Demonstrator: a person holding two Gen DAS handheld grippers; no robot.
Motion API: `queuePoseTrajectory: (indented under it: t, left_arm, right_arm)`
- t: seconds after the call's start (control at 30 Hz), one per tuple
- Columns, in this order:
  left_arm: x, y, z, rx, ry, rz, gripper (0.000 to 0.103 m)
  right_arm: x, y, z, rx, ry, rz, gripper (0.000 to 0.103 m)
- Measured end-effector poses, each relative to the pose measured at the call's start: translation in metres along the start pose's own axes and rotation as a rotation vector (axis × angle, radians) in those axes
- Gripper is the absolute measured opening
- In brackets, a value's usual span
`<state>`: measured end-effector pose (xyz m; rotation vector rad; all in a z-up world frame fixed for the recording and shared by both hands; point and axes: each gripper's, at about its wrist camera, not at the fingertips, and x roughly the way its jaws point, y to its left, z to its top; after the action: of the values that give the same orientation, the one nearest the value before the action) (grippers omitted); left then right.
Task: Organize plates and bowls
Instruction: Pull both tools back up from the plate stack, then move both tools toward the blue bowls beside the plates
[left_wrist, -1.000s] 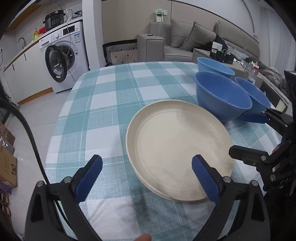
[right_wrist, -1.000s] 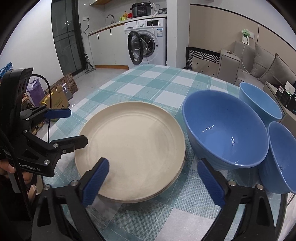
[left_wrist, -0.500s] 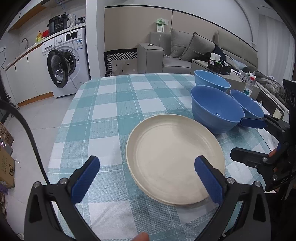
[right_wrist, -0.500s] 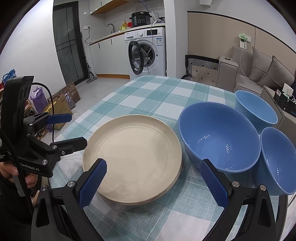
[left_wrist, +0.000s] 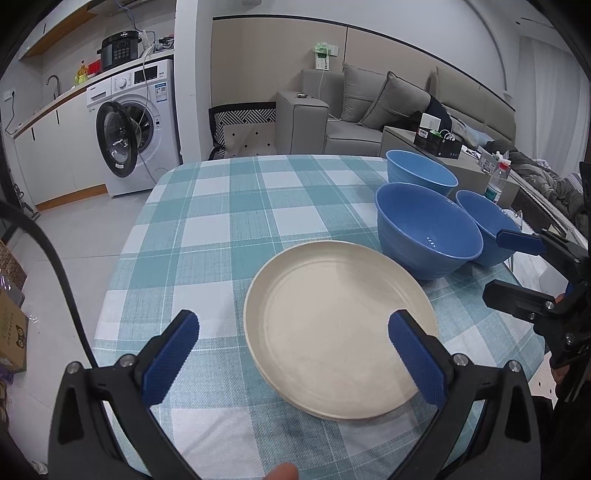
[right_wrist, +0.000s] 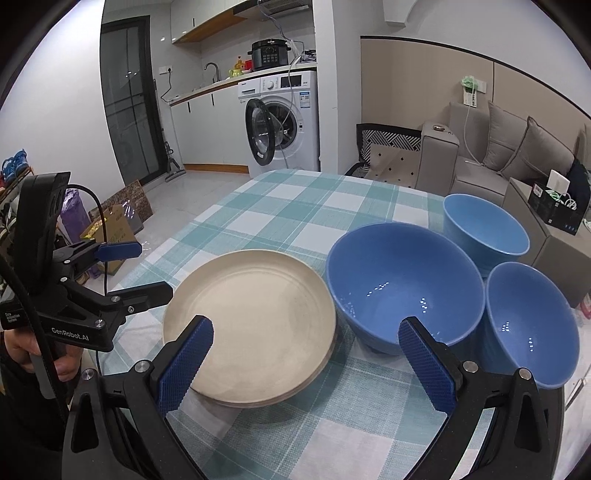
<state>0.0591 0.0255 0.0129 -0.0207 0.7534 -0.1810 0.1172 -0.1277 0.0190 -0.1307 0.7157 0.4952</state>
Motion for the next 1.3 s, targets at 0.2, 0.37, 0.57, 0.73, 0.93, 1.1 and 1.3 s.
queuePoseTrajectory:
  t: [0.2, 0.37, 0.57, 0.73, 0.93, 1.1, 1.3]
  left_arm:
    - [-0.003, -0.011, 0.007, 0.017, -0.012, -0.001, 0.103]
    - [-0.007, -0.019, 0.013, 0.03, -0.03, -0.009, 0.103]
    - [-0.012, -0.024, 0.027, 0.026, -0.055, -0.027, 0.103]
    - [-0.016, -0.028, 0.041, 0.017, -0.079, -0.039, 0.103]
    - [-0.015, -0.033, 0.058, 0.018, -0.096, -0.032, 0.103]
    - [-0.011, -0.039, 0.071, 0.025, -0.101, -0.036, 0.103]
    - [-0.006, -0.049, 0.084, 0.039, -0.105, -0.058, 0.103]
  right_arm:
    - [-0.017, -0.011, 0.004, 0.026, -0.035, -0.01, 0.102]
    - [-0.029, -0.017, 0.006, 0.032, -0.057, -0.018, 0.102]
    - [-0.046, -0.027, 0.01, 0.057, -0.096, -0.029, 0.102]
    - [-0.062, -0.036, 0.015, 0.078, -0.129, -0.03, 0.102]
    - [-0.079, -0.049, 0.025, 0.083, -0.149, -0.064, 0.102]
    - [-0.094, -0.067, 0.031, 0.103, -0.167, -0.089, 0.102]
    - [-0.106, -0.09, 0.036, 0.138, -0.181, -0.114, 0.102]
